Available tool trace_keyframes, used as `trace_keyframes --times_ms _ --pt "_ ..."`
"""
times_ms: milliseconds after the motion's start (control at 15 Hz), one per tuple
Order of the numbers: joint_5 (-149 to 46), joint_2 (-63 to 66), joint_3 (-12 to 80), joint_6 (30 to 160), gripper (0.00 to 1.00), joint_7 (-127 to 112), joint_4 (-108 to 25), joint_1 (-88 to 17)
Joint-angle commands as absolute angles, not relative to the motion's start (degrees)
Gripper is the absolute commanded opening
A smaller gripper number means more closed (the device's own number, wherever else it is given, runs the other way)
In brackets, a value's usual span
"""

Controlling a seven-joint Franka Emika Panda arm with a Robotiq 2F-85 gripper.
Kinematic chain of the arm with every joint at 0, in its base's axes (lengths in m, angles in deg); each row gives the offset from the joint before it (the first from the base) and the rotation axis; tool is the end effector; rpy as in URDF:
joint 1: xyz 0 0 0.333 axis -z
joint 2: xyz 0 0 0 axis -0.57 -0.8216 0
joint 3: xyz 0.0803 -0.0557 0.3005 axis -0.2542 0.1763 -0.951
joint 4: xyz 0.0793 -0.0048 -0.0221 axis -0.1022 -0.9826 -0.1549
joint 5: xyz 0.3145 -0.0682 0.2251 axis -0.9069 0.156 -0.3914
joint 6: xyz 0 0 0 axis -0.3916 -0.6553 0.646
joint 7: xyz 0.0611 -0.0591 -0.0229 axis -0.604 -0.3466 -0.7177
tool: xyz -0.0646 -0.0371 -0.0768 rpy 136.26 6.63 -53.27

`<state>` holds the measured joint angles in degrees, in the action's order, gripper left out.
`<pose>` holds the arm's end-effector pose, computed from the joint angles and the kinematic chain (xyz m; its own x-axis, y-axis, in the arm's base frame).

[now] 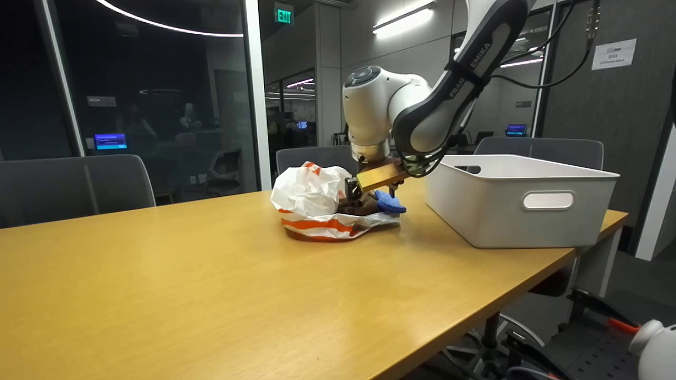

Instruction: Transfer the items, which are in the plastic, to the organization bin

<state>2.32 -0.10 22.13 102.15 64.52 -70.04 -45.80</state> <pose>0.5505 0.1896 0.2693 0.8691 -0.1395 0.4746 -0.2967 -0.9147 0.2745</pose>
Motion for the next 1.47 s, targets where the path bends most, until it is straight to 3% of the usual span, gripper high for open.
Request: trace_keyframes --times_ms 0,133,467,667,867,1400 --pt "5.7 -4.0 24.2 104.4 0.75 67.4 -66.1 -47.9" --pt "6.3 -4.4 24.5 105.8 0.68 67.5 -66.2 -48.2" --pt "7.2 -3.4 24.9 108.0 0.27 67.7 -67.2 -48.4" --pt "8.0 -1.9 25.3 107.3 0.08 67.4 -67.8 -48.6" --pt "10.1 1.0 25.5 105.7 0.0 66.3 -68.4 -48.6" --pt "9.0 12.9 25.1 100.9 0.04 60.1 -69.4 -45.2"
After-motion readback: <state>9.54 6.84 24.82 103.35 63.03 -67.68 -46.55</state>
